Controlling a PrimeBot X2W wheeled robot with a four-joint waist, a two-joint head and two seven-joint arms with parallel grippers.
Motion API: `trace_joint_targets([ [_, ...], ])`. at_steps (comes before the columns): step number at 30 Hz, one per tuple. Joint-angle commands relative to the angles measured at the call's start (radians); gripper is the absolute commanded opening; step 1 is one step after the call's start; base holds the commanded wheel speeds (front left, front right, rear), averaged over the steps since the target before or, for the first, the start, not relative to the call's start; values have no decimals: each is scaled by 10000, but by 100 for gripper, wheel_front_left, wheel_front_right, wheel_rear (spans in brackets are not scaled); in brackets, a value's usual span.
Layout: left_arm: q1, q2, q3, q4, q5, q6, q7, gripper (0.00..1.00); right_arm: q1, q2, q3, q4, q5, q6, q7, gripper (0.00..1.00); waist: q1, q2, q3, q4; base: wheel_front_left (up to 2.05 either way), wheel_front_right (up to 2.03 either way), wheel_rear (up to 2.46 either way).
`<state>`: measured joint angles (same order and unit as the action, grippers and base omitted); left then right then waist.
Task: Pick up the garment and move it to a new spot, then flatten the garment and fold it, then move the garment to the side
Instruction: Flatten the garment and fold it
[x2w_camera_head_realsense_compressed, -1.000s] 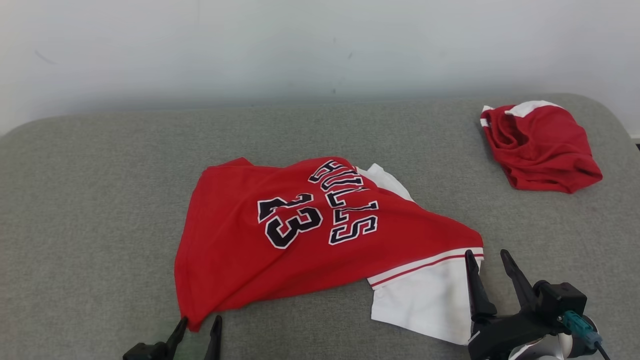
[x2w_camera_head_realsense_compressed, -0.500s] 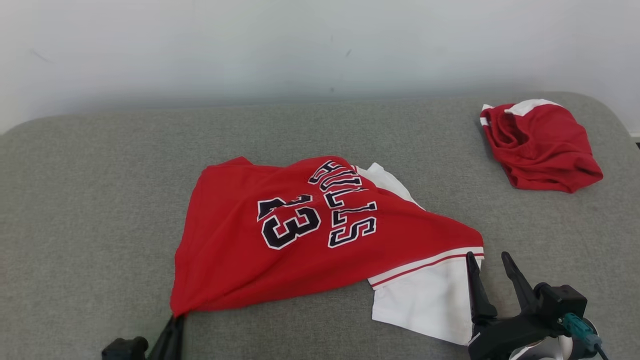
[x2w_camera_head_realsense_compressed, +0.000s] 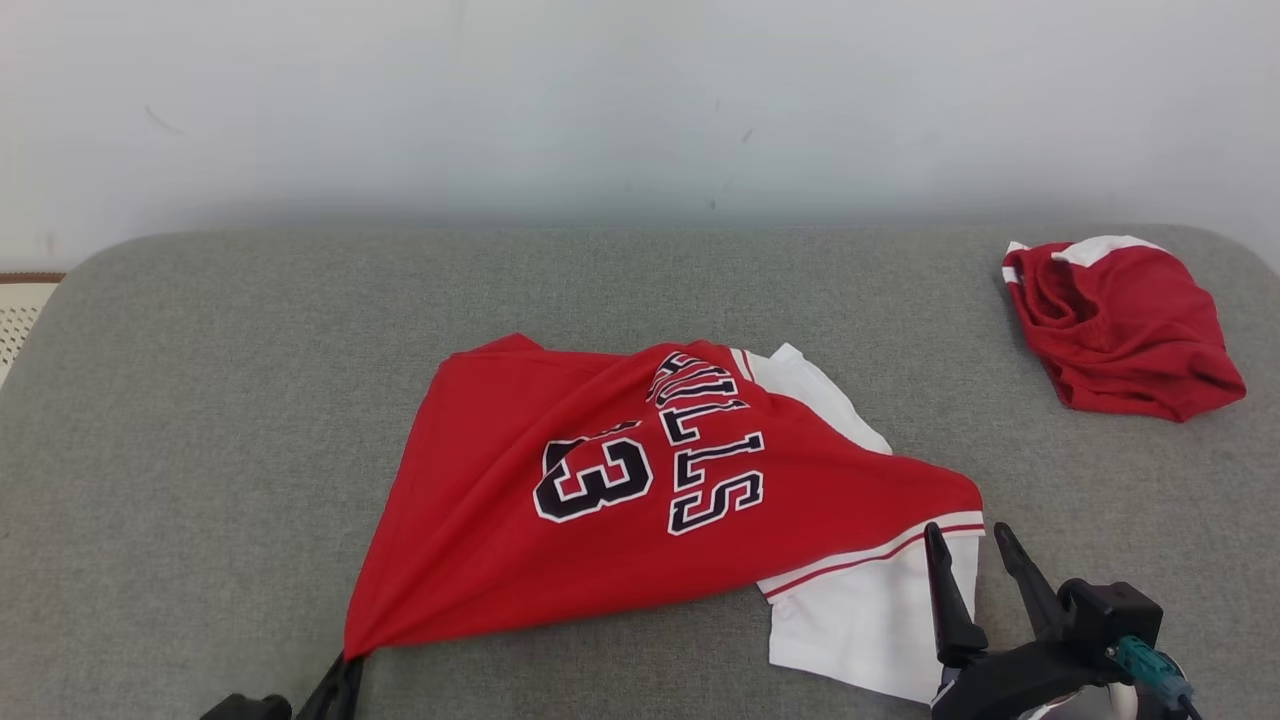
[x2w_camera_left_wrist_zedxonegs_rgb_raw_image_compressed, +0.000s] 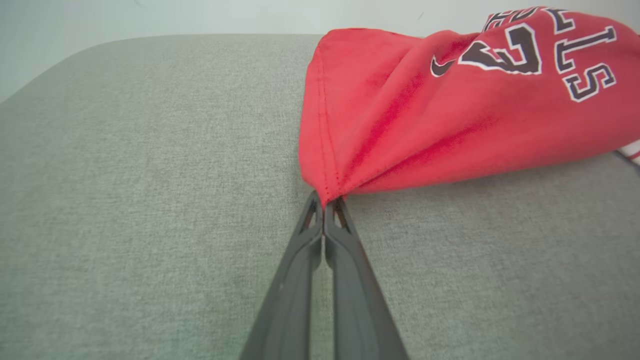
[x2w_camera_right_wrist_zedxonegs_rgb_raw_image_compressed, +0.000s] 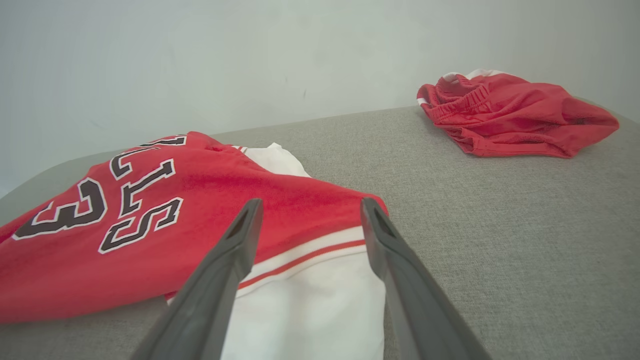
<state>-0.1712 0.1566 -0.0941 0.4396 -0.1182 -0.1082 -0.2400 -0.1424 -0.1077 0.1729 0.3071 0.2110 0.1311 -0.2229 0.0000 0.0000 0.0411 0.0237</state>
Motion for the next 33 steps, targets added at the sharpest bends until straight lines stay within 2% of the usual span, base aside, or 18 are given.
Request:
trace_joint_targets([
  [1,172,135,-28,143,-15,-25,-1,0,56,-53,41,23,28,-8,16,100,0,0,-41,12,0,0,0],
  [4,166,163,-84,446,-164,-79,-59,0,71,-103,75,29,59,-8,58,100,0,0,-89,12,0,0,0],
  [5,151,156,-92,537,-199,-84,-85,27,88,-113,66,18,58,-8,77,100,0,0,-100,20,0,0,0],
  [6,126,157,-76,601,-204,-43,-97,91,98,-122,55,0,65,-8,75,100,0,0,-106,31,0,0,0],
  [7,98,168,-31,645,-220,26,-121,100,99,-146,42,-10,80,-8,82,100,0,0,-113,44,0,0,0],
  [18,304,134,275,662,-478,244,-252,100,188,-203,54,-31,153,-8,82,100,0,0,-236,220,0,0,0],
  [33,1247,-472,1357,-2295,-234,838,-255,100,344,-215,-60,-289,7,-8,-147,100,0,0,-467,337,0,0,0],
])
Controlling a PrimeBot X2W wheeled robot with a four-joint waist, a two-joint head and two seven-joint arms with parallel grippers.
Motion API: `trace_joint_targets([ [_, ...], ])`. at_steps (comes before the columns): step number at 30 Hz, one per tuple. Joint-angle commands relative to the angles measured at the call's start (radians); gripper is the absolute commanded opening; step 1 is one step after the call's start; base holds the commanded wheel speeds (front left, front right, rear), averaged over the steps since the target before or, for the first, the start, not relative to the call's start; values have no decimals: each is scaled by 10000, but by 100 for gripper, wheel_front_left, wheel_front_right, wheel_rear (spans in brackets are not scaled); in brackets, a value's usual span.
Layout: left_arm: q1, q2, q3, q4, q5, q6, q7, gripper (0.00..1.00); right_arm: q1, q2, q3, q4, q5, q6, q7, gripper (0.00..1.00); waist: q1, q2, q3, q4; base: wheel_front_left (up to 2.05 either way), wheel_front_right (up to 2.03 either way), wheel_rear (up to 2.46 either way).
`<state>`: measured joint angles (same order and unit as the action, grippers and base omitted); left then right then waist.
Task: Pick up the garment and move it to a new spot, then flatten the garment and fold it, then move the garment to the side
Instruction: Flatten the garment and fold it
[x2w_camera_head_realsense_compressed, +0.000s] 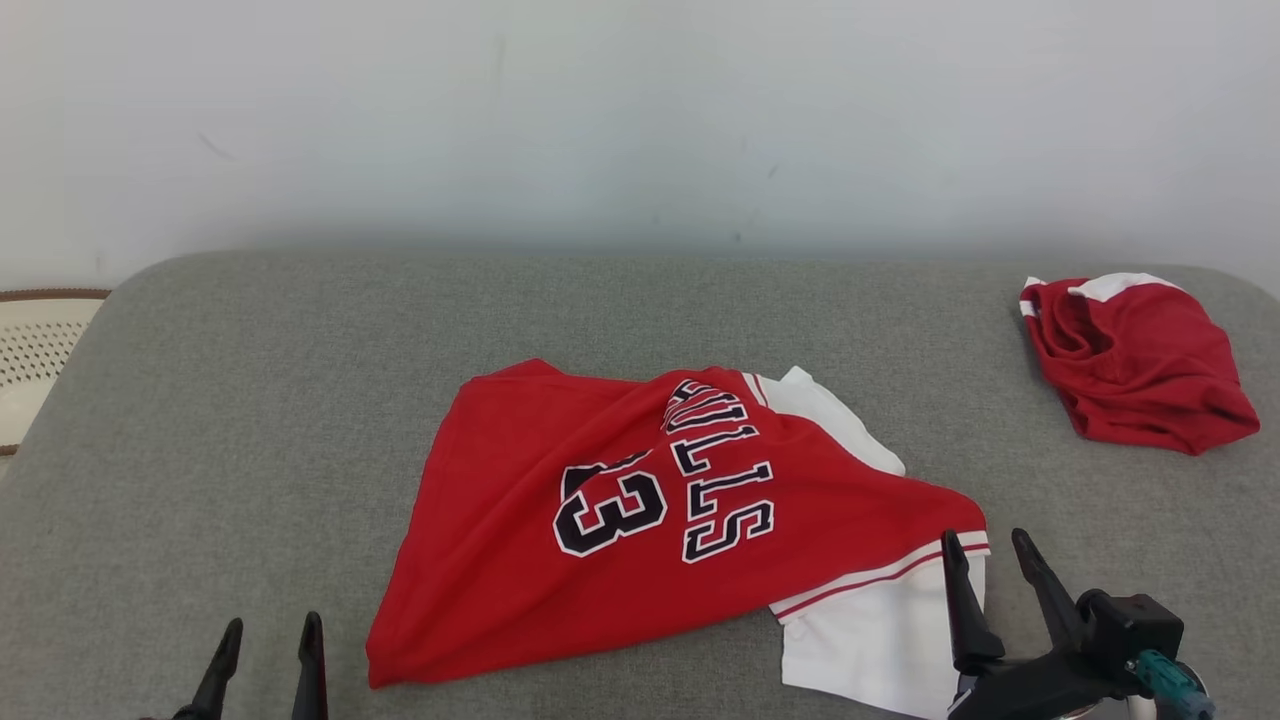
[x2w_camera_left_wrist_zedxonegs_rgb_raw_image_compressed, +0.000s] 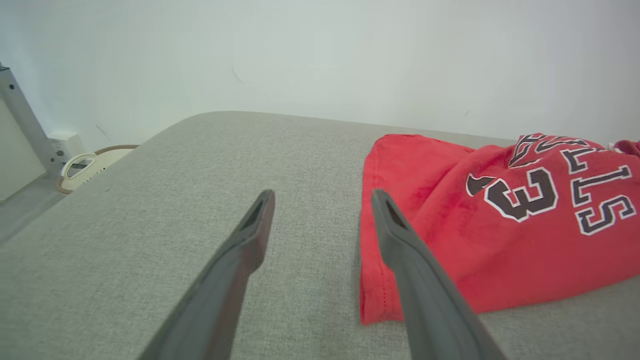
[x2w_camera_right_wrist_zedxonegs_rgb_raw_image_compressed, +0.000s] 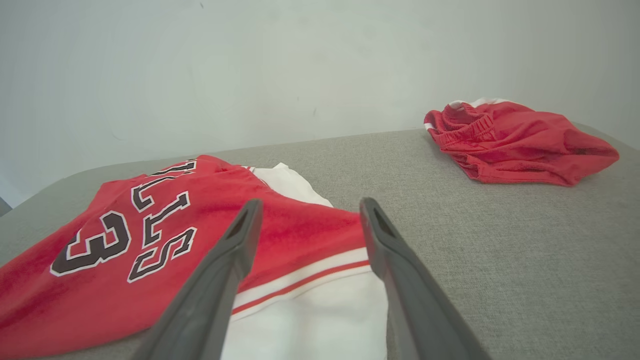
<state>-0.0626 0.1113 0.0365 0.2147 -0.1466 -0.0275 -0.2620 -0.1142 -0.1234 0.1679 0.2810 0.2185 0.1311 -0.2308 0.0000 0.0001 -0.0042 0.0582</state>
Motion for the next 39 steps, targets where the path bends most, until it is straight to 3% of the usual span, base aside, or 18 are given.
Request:
trace_joint_targets([
  [1,274,-72,171,-307,94,62,-35,100,110,-75,-26,-59,-65,-8,-77,100,0,-1,-55,-16,0,0,0],
  [13,740,-277,307,-938,366,189,-36,100,641,57,-236,-563,-233,-8,-159,100,0,-1,-356,-91,0,0,0],
  [26,711,-151,101,-477,510,-100,-37,100,947,235,-373,-960,-452,-8,-25,100,0,-1,-490,-127,0,0,0],
  [39,684,-147,69,-561,548,3,-37,100,947,259,-296,-983,-416,-8,9,100,0,-1,-466,-123,0,0,0],
])
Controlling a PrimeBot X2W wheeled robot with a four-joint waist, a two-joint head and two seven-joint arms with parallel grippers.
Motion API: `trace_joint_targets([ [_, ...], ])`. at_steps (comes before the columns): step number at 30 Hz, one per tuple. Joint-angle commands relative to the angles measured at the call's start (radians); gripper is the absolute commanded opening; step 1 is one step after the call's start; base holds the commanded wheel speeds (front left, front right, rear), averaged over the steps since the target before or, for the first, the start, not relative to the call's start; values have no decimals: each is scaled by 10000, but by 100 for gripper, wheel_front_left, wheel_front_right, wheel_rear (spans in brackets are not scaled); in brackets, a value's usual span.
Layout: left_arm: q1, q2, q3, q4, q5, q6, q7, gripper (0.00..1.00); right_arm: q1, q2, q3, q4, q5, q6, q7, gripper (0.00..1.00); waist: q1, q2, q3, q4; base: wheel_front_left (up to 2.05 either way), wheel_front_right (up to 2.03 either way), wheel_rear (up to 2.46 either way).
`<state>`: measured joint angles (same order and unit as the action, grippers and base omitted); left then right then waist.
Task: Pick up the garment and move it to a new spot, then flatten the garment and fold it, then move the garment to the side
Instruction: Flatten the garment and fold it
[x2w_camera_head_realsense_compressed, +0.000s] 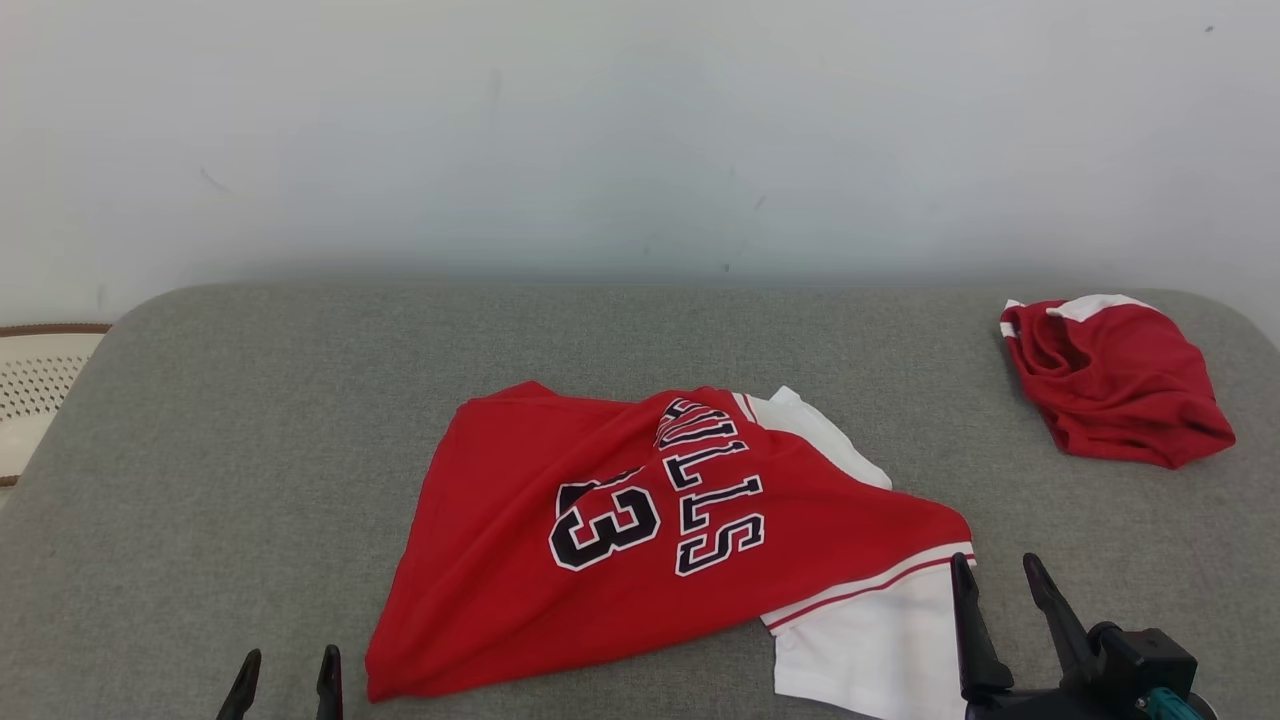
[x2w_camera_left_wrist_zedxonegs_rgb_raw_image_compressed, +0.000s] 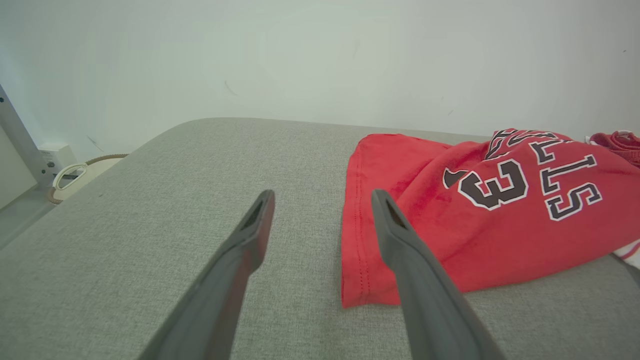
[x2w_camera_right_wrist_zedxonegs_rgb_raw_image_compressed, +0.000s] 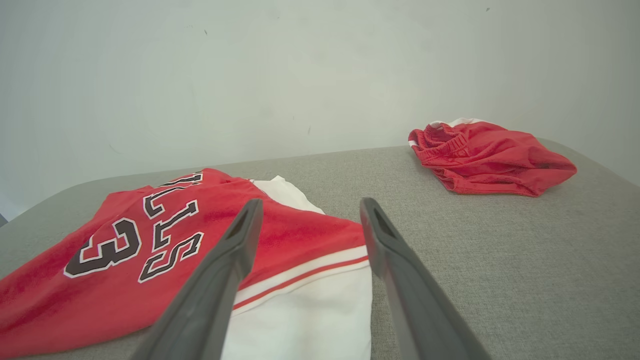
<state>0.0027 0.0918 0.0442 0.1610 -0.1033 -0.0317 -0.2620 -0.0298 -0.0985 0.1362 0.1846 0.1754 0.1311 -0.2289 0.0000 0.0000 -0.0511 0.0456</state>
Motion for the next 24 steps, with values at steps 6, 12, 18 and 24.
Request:
trace_joint_targets([
  [6,36,49,-12,-36,83,51,-37,100,114,18,14,-27,0,-8,5,100,0,0,11,7,0,0,0],
  [12,52,50,-12,-43,65,53,-37,100,91,4,19,12,16,-8,1,100,0,0,11,1,0,0,0],
  [18,76,63,-21,-68,59,70,-37,100,77,-18,30,32,37,-8,-16,100,0,0,17,-3,0,0,0],
  [24,80,75,-30,-68,35,70,-37,100,76,3,33,30,24,-8,-5,100,0,0,31,-1,0,0,0],
])
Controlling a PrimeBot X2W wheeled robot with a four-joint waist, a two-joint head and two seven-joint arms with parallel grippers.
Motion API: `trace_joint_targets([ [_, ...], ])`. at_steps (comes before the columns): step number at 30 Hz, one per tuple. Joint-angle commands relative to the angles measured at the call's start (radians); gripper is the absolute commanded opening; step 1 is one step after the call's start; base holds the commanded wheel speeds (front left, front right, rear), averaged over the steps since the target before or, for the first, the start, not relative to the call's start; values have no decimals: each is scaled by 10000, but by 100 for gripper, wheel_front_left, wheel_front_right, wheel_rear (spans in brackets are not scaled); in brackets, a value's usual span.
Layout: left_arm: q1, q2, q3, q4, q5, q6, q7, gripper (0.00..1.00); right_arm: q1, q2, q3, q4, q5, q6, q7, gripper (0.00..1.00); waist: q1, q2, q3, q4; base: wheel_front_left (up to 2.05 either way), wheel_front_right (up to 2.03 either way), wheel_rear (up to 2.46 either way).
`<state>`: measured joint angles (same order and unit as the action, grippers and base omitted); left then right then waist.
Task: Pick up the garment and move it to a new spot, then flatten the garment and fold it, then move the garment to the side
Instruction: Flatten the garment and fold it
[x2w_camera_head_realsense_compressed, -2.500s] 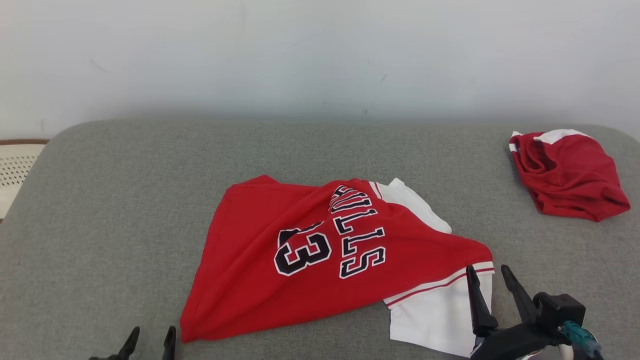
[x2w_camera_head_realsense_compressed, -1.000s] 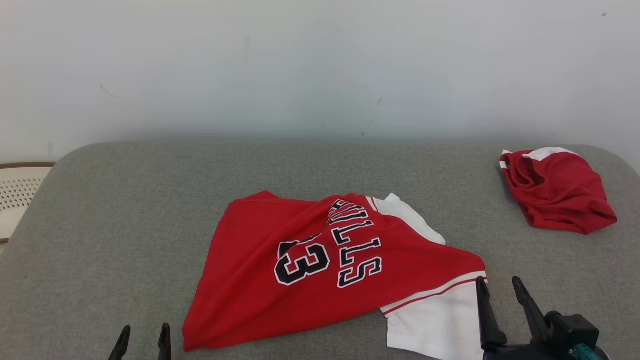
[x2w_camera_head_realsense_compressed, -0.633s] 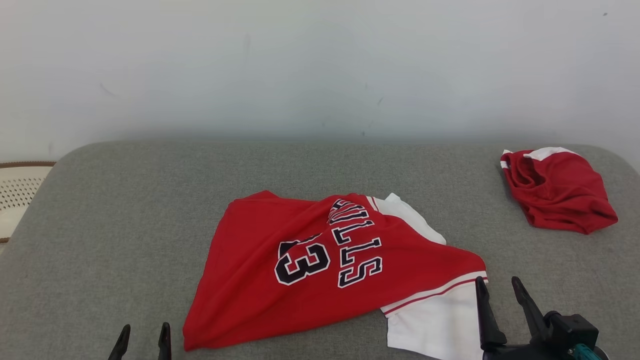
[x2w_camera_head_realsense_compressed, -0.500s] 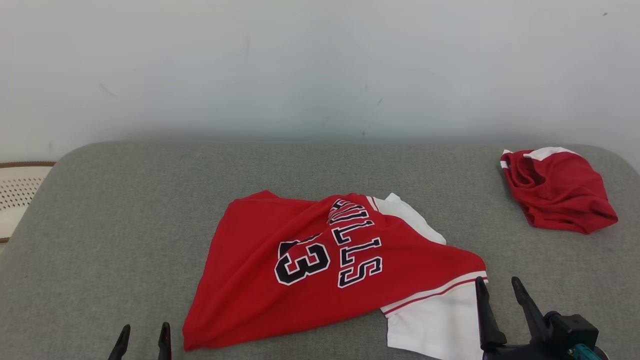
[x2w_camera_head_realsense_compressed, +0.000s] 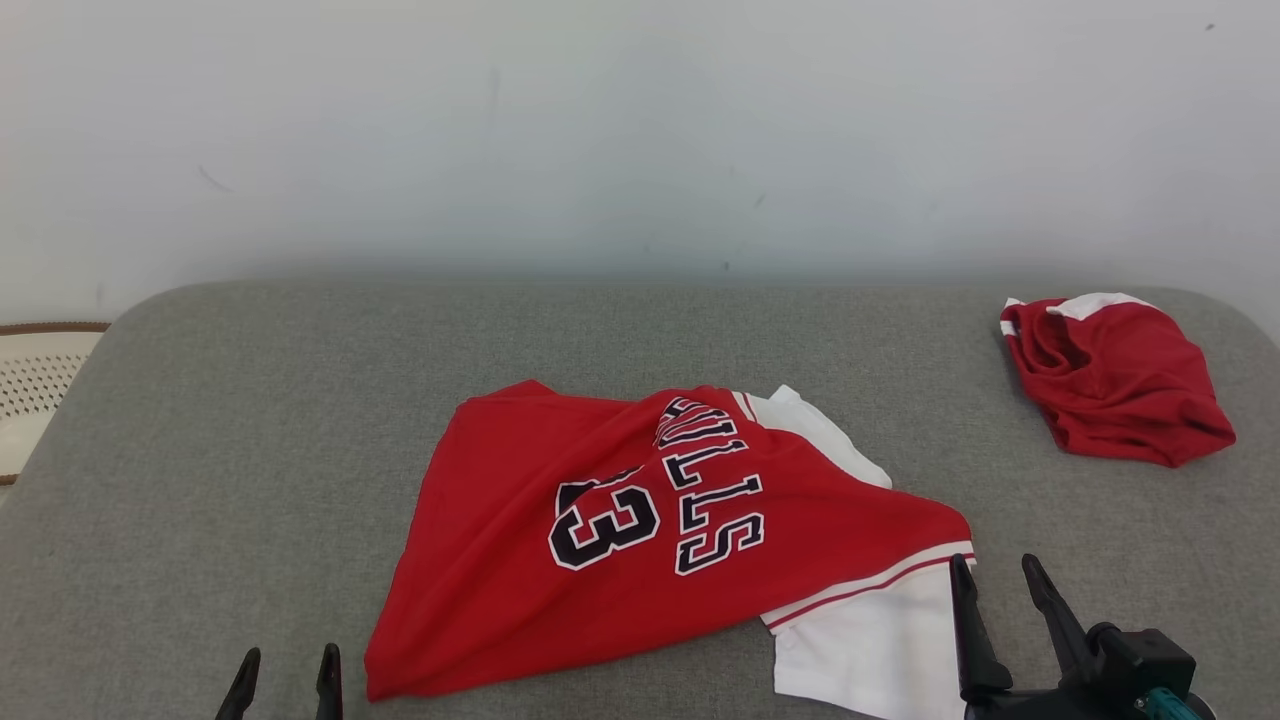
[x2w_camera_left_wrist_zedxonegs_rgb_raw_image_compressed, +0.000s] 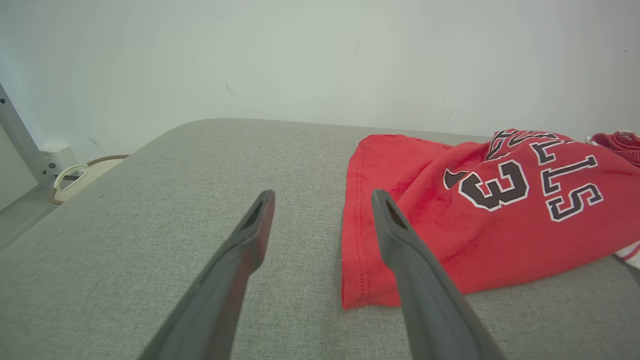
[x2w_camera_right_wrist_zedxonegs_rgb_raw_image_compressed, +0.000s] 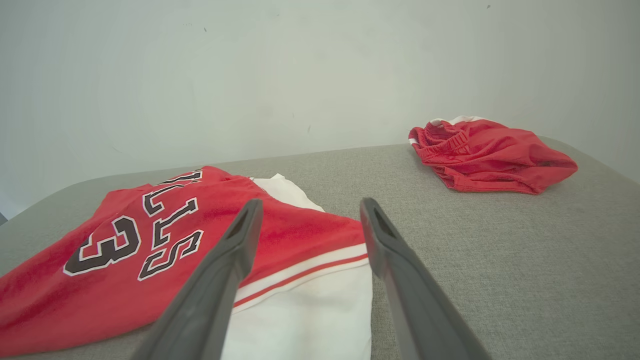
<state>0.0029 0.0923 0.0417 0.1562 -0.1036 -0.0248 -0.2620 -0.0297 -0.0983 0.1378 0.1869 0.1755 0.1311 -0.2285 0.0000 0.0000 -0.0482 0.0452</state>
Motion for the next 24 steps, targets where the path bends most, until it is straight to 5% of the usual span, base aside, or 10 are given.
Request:
trace_joint_targets([
  [1,72,69,-4,-17,35,2,-37,100,75,5,18,5,22,-8,-6,100,0,0,4,4,0,0,0],
  [24,-32,70,-77,238,-70,-84,-38,100,60,-10,-23,168,101,-8,92,100,0,0,1,15,0,0,0],
])
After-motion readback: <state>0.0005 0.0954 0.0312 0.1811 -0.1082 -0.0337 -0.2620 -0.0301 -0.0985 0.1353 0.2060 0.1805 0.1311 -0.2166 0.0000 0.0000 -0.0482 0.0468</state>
